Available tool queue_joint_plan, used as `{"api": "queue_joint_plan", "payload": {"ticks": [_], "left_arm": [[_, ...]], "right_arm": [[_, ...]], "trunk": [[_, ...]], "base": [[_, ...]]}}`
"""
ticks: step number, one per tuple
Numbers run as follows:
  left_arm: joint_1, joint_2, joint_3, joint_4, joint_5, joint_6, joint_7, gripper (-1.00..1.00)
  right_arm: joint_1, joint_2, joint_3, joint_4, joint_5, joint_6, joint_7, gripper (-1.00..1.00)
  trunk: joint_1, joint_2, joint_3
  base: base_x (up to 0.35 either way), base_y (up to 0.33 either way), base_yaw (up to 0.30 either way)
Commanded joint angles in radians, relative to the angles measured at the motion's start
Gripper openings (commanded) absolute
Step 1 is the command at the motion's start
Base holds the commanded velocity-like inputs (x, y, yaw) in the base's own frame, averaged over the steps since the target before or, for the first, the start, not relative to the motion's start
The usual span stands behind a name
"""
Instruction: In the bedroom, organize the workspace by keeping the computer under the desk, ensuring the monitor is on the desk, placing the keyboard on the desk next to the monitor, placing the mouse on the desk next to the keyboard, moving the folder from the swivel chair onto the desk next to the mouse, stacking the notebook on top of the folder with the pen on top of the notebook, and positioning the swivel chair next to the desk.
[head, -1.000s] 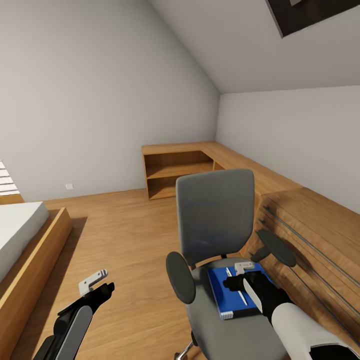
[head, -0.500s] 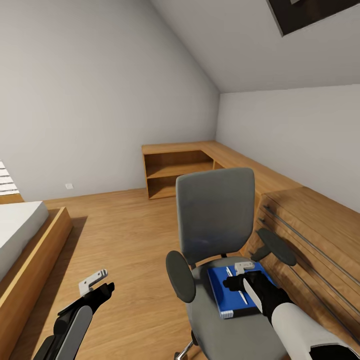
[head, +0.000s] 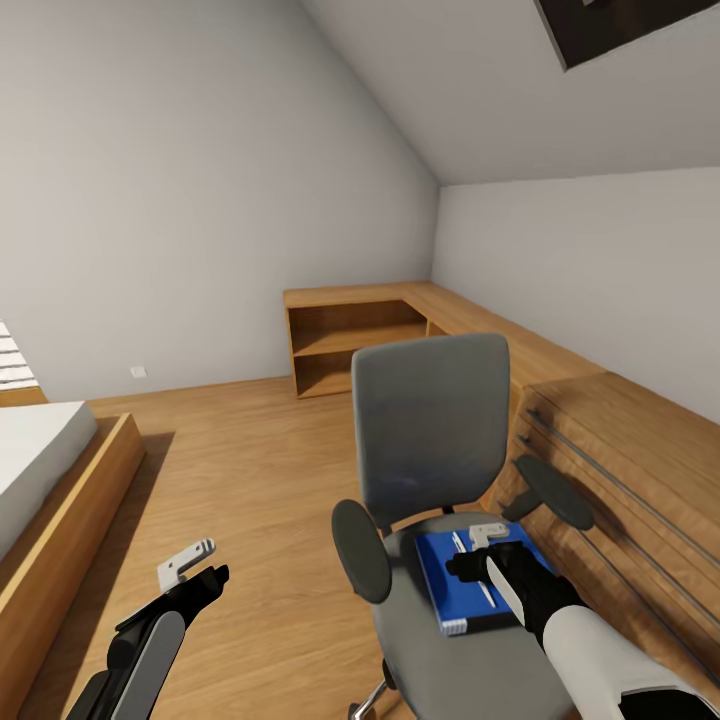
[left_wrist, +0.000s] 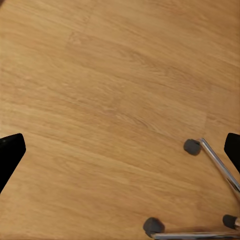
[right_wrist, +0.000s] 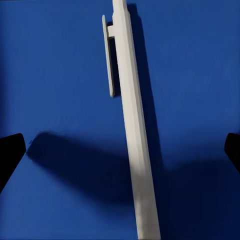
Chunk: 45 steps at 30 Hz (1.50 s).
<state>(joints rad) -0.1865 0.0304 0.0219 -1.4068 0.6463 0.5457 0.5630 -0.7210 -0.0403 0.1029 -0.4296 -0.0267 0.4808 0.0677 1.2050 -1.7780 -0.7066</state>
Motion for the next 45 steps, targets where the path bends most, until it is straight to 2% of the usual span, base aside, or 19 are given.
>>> {"api": "queue_joint_plan", "payload": {"ticks": [1,45], "left_arm": [[-0.001,0.000,0.000,-0.001,0.010,0.002,0.008,1.00],[-0.001,0.000,0.000,-0.001,0.009,0.002,0.009,1.00]], "right_arm": [[0.000,-0.001,0.006,-0.002,-0.002,0.005,0.001,1.00],[0.000,-0.003,0.006,-0.002,-0.002,0.024,0.001,1.00]], "trunk": [[0.004,-0.008,-0.004],[0.004,-0.008,-0.004]], "base": [[0.000,0.000,0.000],[0.000,0.000,0.000]]}}
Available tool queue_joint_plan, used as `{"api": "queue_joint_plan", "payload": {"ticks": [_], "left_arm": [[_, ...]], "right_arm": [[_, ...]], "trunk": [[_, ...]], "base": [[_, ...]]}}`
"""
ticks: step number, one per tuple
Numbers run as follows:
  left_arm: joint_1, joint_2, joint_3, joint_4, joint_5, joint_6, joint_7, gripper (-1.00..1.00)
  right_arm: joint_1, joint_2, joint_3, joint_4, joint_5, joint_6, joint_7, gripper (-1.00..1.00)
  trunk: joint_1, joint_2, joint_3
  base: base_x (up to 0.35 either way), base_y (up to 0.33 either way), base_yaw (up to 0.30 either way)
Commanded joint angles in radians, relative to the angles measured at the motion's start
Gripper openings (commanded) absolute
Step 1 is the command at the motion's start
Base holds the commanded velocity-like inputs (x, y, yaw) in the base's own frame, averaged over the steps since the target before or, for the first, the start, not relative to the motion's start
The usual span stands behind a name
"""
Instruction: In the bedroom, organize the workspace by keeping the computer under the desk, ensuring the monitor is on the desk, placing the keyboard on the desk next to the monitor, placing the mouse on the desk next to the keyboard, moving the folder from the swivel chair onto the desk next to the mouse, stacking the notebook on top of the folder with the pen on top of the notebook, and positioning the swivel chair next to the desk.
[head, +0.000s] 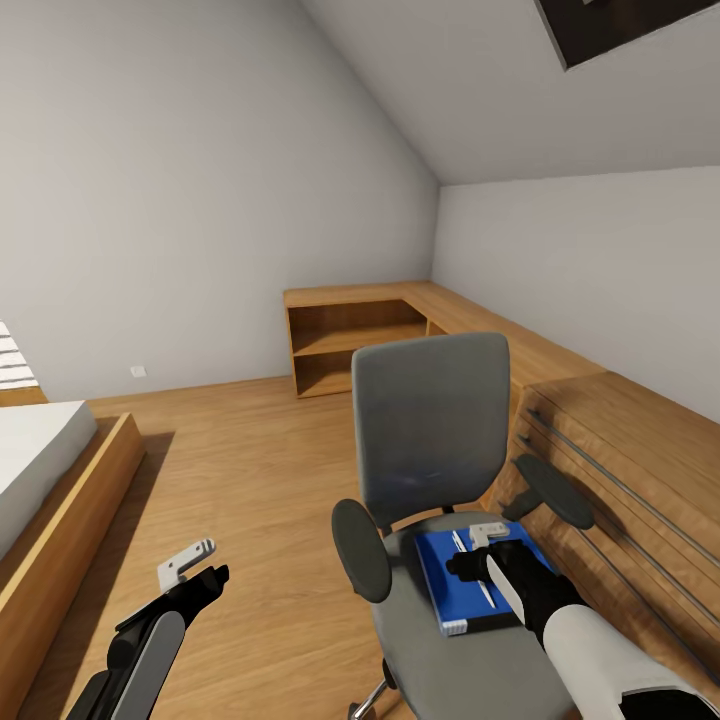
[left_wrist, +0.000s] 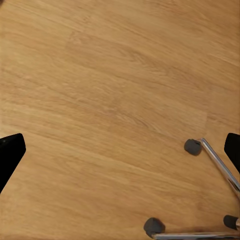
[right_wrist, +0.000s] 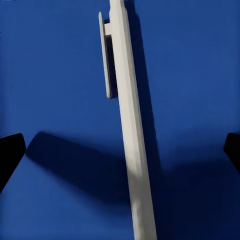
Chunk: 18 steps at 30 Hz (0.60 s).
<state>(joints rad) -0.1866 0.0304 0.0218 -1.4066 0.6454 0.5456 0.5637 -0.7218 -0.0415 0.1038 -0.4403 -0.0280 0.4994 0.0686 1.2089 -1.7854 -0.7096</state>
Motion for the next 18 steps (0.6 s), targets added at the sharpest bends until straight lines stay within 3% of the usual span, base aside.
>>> {"api": "queue_joint_plan", "payload": {"ticks": [1,9,10,18], "left_arm": [[-0.001,0.000,0.000,-0.002,0.010,0.002,0.008,1.00],[-0.001,0.000,0.000,-0.002,0.010,0.002,0.008,1.00],[-0.001,0.000,0.000,-0.002,0.010,0.002,0.008,1.00],[-0.001,0.000,0.000,-0.002,0.010,0.002,0.008,1.00]], "right_arm": [[0.000,-0.001,0.005,0.009,-0.001,0.005,0.000,1.00],[0.000,-0.002,0.005,0.009,-0.001,0.005,0.000,1.00],[0.000,-0.002,0.005,0.009,-0.001,0.005,0.000,-1.00],[0.000,-0.001,0.005,0.009,-0.001,0.005,0.000,-1.00]], "trunk": [[0.000,0.000,-0.001],[0.000,0.000,-0.001],[0.000,0.000,-0.001],[0.000,0.000,-0.001]], "base": [[0.000,0.000,0.000],[0.000,0.000,0.000],[0.000,0.000,0.000],[0.000,0.000,0.000]]}}
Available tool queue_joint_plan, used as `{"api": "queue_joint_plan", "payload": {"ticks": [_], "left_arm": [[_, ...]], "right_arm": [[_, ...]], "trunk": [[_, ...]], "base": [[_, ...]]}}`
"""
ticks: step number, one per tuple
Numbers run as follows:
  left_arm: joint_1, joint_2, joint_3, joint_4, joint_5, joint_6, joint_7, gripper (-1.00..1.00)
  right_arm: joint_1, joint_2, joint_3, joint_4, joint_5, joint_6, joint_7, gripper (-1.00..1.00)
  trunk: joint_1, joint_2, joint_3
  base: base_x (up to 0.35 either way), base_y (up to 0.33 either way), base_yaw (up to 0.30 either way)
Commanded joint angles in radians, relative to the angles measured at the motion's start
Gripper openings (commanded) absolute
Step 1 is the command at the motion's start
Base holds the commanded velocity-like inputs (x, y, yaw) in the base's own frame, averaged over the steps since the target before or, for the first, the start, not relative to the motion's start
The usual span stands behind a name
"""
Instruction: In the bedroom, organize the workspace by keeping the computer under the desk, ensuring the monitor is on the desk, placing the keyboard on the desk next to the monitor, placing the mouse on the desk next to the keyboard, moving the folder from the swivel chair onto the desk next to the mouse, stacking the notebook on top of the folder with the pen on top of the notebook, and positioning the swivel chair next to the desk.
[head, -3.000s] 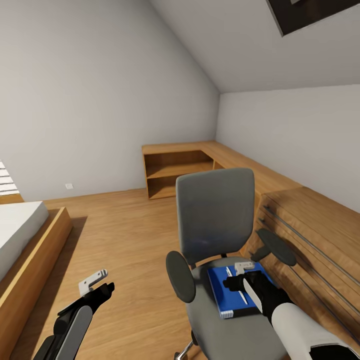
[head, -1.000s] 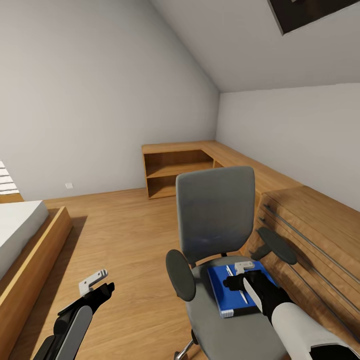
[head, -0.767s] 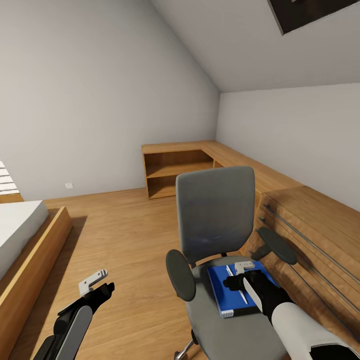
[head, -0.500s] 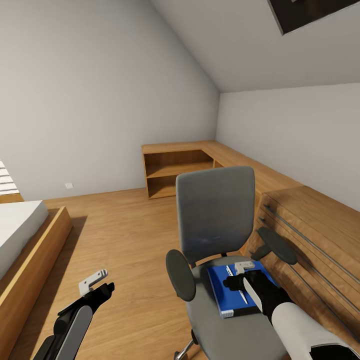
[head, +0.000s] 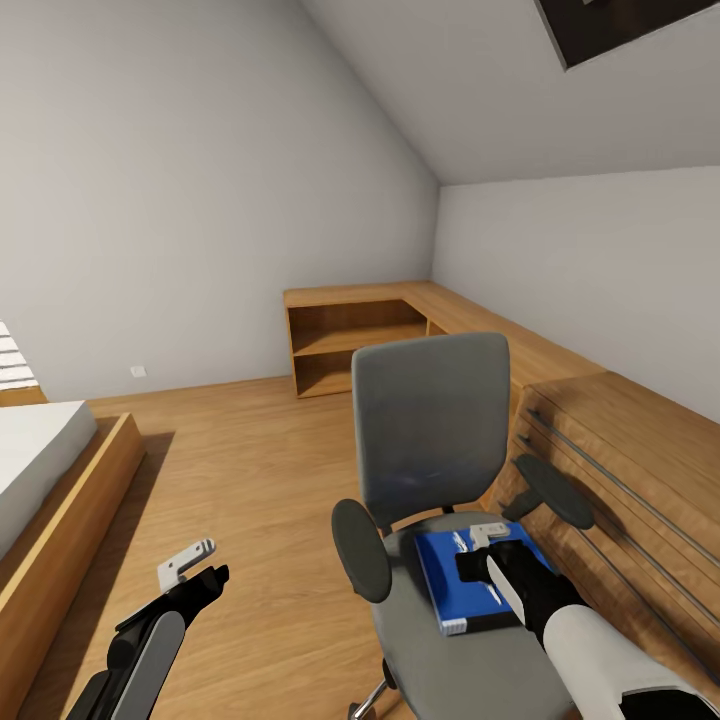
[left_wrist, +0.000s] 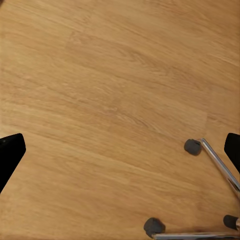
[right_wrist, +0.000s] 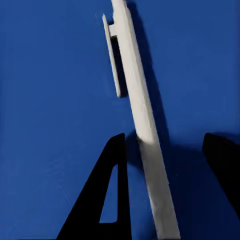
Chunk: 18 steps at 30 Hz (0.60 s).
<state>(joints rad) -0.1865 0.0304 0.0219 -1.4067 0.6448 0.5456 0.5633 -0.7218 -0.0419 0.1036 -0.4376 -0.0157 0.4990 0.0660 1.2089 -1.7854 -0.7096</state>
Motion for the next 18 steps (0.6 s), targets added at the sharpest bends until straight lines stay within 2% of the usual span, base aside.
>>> {"api": "queue_joint_plan", "payload": {"ticks": [1,18], "left_arm": [[-0.001,0.000,0.000,-0.001,0.010,0.002,0.008,1.00],[-0.001,0.000,0.000,-0.001,0.011,0.002,0.009,1.00]], "right_arm": [[0.001,-0.001,0.005,0.006,-0.013,0.006,0.003,-1.00],[0.001,-0.001,0.005,0.005,-0.013,0.006,0.003,-1.00]], "trunk": [[0.000,0.000,-0.001],[0.000,0.000,-0.001]], "base": [[0.000,0.000,0.000],[0.000,0.000,0.000]]}}
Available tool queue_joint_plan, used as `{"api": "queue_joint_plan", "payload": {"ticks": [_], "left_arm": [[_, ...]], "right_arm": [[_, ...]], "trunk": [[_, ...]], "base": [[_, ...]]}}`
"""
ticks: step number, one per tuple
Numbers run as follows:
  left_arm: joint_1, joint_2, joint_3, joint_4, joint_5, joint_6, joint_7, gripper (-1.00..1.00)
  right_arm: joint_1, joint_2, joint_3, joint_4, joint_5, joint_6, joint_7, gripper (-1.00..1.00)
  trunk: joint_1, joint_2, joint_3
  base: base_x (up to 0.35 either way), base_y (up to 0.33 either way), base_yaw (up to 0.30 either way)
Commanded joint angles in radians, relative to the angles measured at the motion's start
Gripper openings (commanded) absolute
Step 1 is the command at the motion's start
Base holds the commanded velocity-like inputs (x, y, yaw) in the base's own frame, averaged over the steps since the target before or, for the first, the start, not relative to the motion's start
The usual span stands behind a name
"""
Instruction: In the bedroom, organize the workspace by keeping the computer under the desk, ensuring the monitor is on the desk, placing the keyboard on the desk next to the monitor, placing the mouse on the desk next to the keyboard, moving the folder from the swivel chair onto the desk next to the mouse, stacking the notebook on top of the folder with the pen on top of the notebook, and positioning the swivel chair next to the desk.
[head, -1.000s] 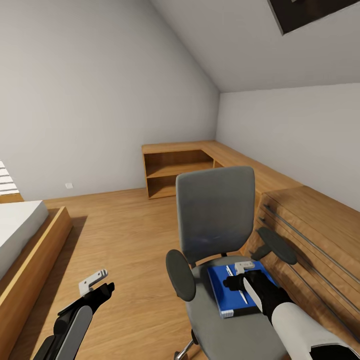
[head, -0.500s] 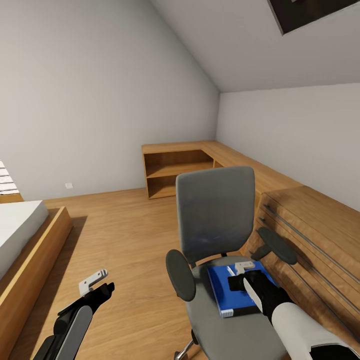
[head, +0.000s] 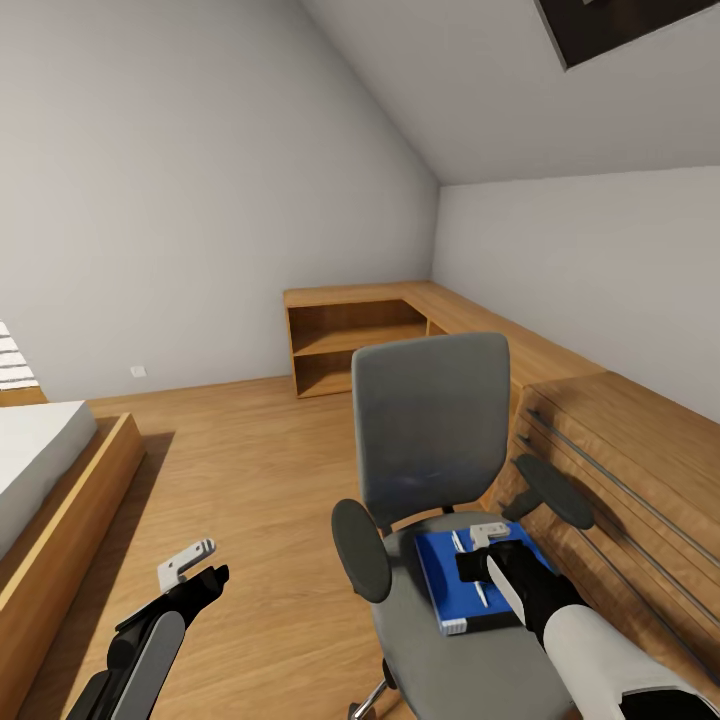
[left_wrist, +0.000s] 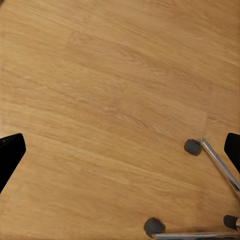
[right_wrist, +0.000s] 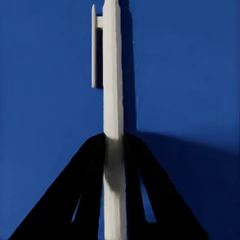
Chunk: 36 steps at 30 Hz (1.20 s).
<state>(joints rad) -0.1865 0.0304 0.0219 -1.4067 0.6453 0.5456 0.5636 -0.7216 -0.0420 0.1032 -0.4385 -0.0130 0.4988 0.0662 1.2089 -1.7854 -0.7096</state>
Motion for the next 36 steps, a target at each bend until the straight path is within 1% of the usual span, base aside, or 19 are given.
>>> {"api": "queue_joint_plan", "payload": {"ticks": [1,26,36], "left_arm": [[-0.001,0.000,0.000,-0.001,0.010,0.002,0.008,1.00],[-0.001,0.000,0.000,-0.001,0.011,0.002,0.007,1.00],[-0.001,0.000,0.000,-0.001,0.010,0.001,0.007,1.00]], "right_arm": [[0.000,-0.001,0.006,0.006,-0.016,0.006,0.003,-1.00],[0.001,-0.001,0.006,0.006,-0.016,0.007,0.003,-1.00],[0.000,-0.001,0.006,0.005,-0.016,0.007,0.003,-1.00]], "trunk": [[0.000,0.000,-0.001],[0.000,0.000,-0.001],[-0.038,0.070,0.030]], "base": [[0.000,0.000,0.000],[0.000,0.000,0.000],[0.000,0.000,0.000]]}}
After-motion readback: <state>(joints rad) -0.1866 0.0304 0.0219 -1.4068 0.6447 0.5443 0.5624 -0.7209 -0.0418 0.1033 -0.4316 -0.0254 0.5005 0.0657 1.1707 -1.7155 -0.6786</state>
